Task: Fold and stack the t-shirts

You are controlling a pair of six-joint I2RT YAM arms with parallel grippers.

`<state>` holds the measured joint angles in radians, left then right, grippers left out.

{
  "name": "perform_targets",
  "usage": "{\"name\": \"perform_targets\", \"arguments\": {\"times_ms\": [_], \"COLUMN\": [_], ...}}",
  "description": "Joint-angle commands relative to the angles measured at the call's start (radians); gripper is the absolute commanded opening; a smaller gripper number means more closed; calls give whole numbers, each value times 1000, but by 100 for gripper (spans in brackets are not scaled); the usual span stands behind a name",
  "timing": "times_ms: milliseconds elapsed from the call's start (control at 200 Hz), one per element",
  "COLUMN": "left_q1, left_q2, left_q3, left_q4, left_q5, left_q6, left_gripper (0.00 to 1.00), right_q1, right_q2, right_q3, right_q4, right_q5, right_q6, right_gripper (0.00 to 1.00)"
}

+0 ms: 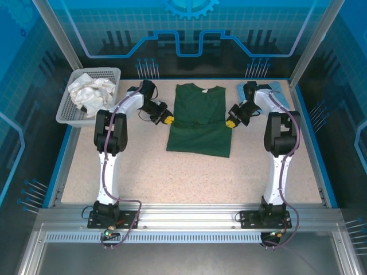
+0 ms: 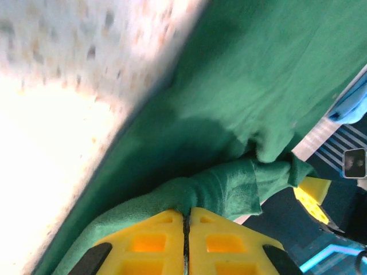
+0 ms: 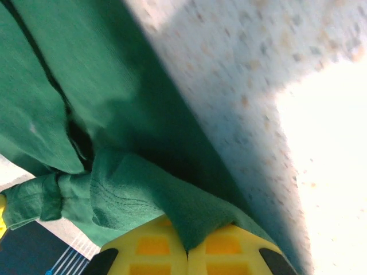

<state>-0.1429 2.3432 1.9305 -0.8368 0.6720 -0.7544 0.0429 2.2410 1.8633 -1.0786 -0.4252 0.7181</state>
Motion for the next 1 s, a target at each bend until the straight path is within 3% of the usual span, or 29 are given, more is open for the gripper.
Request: {"name": "perform_targets", "arguments": {"times_ms": [0, 85, 145, 175, 385, 460, 535, 645, 750, 855, 995], "left_q1": [25, 34, 36, 36, 45, 49, 43, 0, -85, -168, -236], "left_q2": [28, 30, 38, 45, 34, -34, -133, -316, -412, -389, -278], "left_q3": [73, 65, 64, 64, 135, 136, 89, -130, -303, -395, -428], "left_q4": [9, 33, 47, 57, 69, 66, 64, 168, 254, 294, 311], "left_q5": [39, 32, 34, 43, 44, -6, -83, -161, -169, -155, -175], "left_q6": [-46, -75, -95, -103, -123, -100, -79, -85, -57, -43, 21], "left_gripper": [10, 11, 29, 34, 66, 69, 69, 62, 49, 41, 37], "right_q1": [-12, -12, -8, -9, -30, -45, -59, -23, 85, 185, 248], "right_q2": [47, 74, 81, 116, 139, 50, -56, -245, -372, -419, -335], "right_q3": [103, 126, 142, 152, 248, 230, 173, -35, -262, -455, -551], "right_q4": [-90, -90, -92, -97, -146, -111, -63, 64, 183, 331, 442], "right_q5": [-39, -58, -72, -76, -59, -26, 4, 16, 9, 28, 27], "right_q6": [-19, -15, -18, -19, -13, 13, 35, 73, 97, 144, 190], "right_gripper": [0, 0, 1, 4, 44, 60, 64, 63, 49, 30, 20]}}
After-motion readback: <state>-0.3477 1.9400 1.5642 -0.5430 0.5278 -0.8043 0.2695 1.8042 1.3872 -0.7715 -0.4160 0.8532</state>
